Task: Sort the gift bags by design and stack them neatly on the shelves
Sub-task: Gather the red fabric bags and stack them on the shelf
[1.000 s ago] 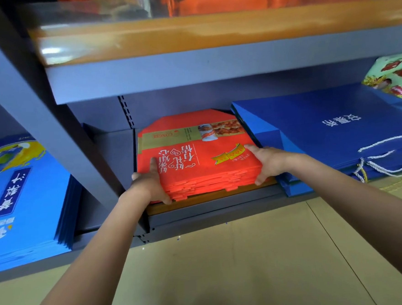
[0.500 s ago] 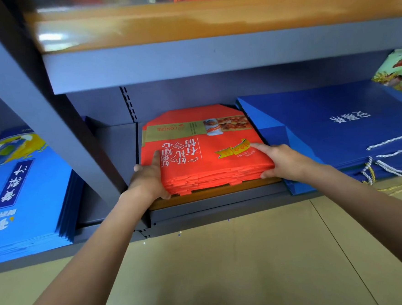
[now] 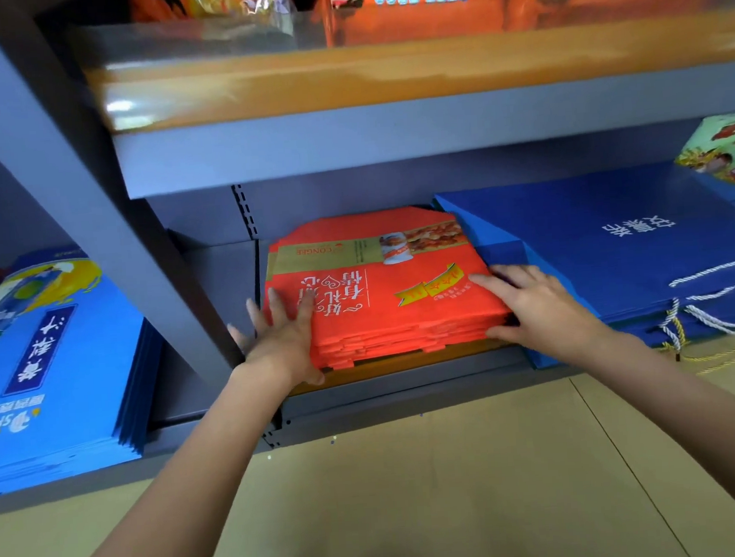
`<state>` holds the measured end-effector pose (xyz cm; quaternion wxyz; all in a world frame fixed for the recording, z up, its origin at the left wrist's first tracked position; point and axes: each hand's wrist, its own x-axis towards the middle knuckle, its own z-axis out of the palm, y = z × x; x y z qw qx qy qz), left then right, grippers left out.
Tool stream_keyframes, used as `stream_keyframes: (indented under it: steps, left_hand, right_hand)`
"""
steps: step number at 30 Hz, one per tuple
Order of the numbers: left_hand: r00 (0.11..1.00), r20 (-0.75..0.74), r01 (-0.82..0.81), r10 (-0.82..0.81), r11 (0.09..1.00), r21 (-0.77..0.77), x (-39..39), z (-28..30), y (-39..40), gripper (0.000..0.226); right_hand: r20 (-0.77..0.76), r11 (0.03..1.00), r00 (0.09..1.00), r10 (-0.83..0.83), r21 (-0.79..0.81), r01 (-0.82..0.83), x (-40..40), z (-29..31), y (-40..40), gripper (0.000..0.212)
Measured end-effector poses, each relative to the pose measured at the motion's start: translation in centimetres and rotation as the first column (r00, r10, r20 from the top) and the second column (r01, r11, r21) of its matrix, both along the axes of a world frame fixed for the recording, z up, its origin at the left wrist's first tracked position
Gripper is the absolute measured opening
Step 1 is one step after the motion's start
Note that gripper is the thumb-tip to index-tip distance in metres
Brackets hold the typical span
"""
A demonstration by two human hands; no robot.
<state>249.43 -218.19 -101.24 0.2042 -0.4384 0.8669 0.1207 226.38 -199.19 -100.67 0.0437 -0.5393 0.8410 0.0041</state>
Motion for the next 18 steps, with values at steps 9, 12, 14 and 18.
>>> stream_keyframes:
  steps: [9,12,14,18]
  left_hand:
    - [0.932,-0.174,0.294,-0.319,0.944,-0.152,-3.1,-1.2,2.1,0.087]
    - [0.951,-0.152,0.256,-0.270,0.961,-0.109,-3.7,-1.6,1.6,0.087]
    - [0.958,-0.132,0.244,-0.256,0.965,-0.099,-4.2,-1.5,1.8,0.088]
    - [0.960,-0.115,0.247,-0.256,0.965,-0.089,-4.3,-1.5,2.3,0.092]
  right_hand:
    - [0.305,0.991,0.952,-0.025,0.130,-0.016,-0.7,0.4,-2.5,0.069]
    - [0.346,0.984,0.938,-0.027,0.173,-0.036,-1.8,0.6,-3.4,0.070]
    - [0.361,0.980,0.932,-0.029,0.196,-0.045,-2.3,0.8,-3.7,0.071]
    - [0.361,0.975,0.932,-0.034,0.216,-0.048,-2.3,1.0,-4.0,0.075]
